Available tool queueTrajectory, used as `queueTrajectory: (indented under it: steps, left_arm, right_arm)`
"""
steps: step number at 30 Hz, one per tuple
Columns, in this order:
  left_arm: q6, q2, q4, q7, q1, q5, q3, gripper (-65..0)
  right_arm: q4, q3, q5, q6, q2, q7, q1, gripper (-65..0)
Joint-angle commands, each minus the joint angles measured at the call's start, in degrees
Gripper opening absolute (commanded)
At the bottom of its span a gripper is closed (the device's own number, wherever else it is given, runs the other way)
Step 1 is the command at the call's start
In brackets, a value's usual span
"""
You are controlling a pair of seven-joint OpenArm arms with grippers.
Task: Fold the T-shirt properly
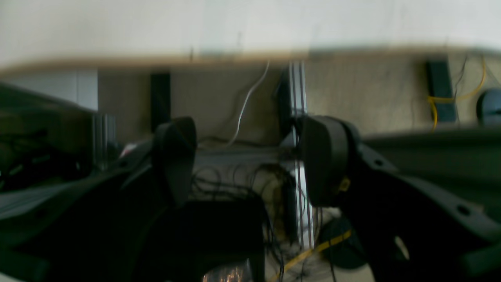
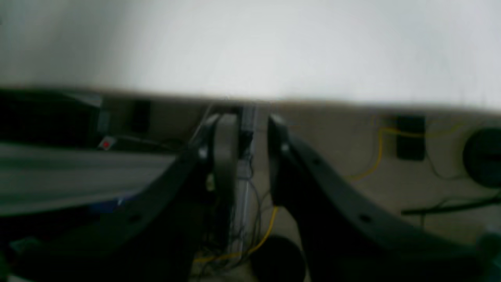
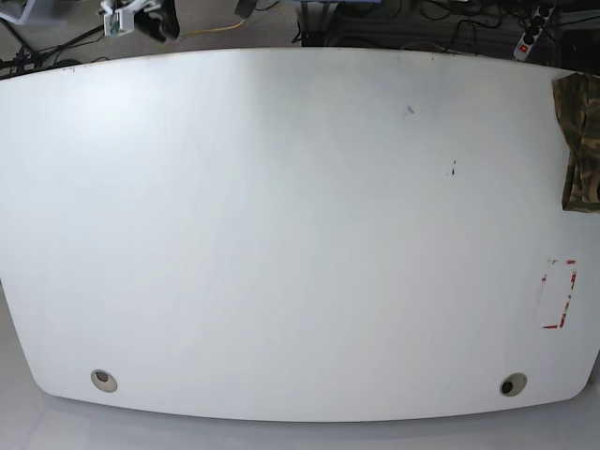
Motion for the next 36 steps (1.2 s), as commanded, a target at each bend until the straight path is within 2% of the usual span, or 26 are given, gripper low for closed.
queueTrajectory:
  steps: [1, 4, 6, 10, 13, 17, 21, 27, 36]
  left_arm:
    - [0.1, 0.1, -2.8, -0.5, 1.6, -0.2, 0.0, -25.8]
    - [0.1, -0.1, -9.6, -0.5, 1.2, -0.2, 0.1, -25.8]
    - [0.1, -0.2, -14.5, -0.5, -0.7, -0.2, 0.8, -25.8]
    - [0.1, -3.1, -24.1, -0.4, -6.5, -0.2, 2.8, -25.8]
    - [0.1, -4.0, -32.1, -0.3, -11.5, -0.2, 4.1, -25.6]
    - [0.1, -3.9, -42.4, -0.3, -18.6, 0.0, 4.2, -25.6]
    - [-0.3, -4.1, -51.0, 3.4, -25.4, 0.0, 4.3, -25.6]
    - [-0.3, -4.1, -65.1, 4.9, -36.1, -0.1, 4.3, -25.6]
    - [-0.3, -4.1, -88.8, 4.7, -53.0, -0.2, 4.2, -25.6]
  right_arm:
    - [-1.3, 0.1, 1.0, 0.4, -0.6, 1.3, -3.1, -53.3]
    - [-5.6, -1.3, 0.4, 2.5, -1.7, 1.3, -3.9, -53.3]
    - [-10.0, -2.7, 0.2, 2.5, -1.6, 1.3, -3.8, -53.4]
    - [-17.6, -4.9, -4.2, 2.5, -1.5, 1.3, -0.6, -53.4]
    - [-25.3, -6.9, -9.4, 0.3, -1.7, 1.3, 4.2, -53.4]
    - [-34.1, -8.5, -13.4, -0.9, -1.6, 1.5, 10.5, -53.4]
    - [-41.9, -9.8, -16.5, -1.3, -1.6, 3.8, 17.1, -53.4]
    - [-56.5, -10.0, -22.5, -6.4, -1.4, 4.5, 28.1, -53.4]
    - [-65.1, -10.0, -25.1, -8.6, -1.4, 4.2, 36.1, -53.1]
